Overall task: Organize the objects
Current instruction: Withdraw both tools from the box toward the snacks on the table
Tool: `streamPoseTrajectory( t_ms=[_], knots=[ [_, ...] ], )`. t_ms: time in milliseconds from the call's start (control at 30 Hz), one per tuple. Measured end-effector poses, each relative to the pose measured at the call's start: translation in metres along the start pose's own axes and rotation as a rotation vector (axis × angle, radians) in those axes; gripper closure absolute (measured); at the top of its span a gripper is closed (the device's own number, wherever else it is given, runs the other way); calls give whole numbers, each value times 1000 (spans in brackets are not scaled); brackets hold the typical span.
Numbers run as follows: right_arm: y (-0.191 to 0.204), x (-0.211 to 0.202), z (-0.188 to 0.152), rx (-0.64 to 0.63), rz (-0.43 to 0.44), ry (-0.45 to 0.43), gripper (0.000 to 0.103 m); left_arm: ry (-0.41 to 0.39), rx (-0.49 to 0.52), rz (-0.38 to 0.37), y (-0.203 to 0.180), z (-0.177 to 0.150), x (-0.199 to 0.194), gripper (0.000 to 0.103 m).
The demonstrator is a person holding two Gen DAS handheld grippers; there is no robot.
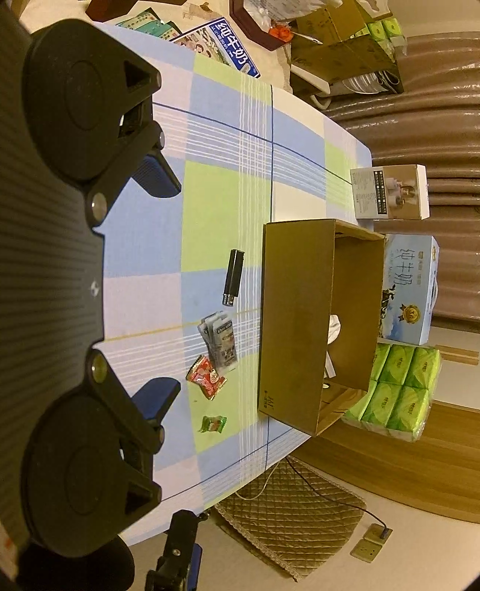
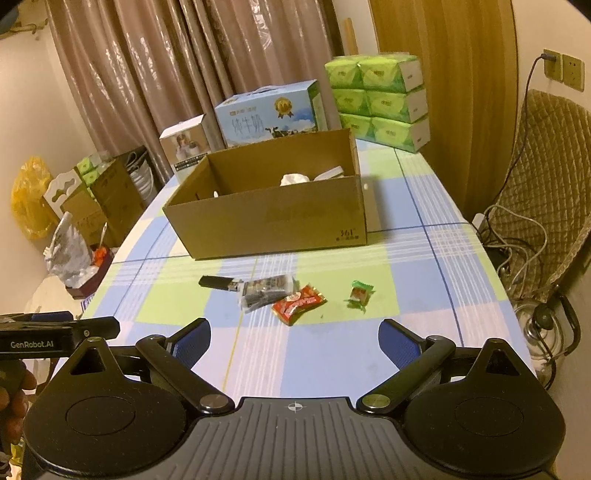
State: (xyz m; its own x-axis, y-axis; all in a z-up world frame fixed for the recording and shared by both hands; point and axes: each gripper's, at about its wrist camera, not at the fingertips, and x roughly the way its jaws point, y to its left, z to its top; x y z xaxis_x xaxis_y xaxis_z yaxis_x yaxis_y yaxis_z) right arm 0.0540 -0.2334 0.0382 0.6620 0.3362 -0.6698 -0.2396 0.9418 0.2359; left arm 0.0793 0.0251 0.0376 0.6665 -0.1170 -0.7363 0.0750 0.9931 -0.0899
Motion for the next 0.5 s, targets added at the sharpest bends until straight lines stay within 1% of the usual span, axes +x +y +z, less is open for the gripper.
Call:
streamPoseTrajectory(
  t_ms=[500],
  knots=[
    [-6, 19, -8, 17, -7, 42, 8, 43, 6, -9, -1, -5, 23, 1]
  ],
)
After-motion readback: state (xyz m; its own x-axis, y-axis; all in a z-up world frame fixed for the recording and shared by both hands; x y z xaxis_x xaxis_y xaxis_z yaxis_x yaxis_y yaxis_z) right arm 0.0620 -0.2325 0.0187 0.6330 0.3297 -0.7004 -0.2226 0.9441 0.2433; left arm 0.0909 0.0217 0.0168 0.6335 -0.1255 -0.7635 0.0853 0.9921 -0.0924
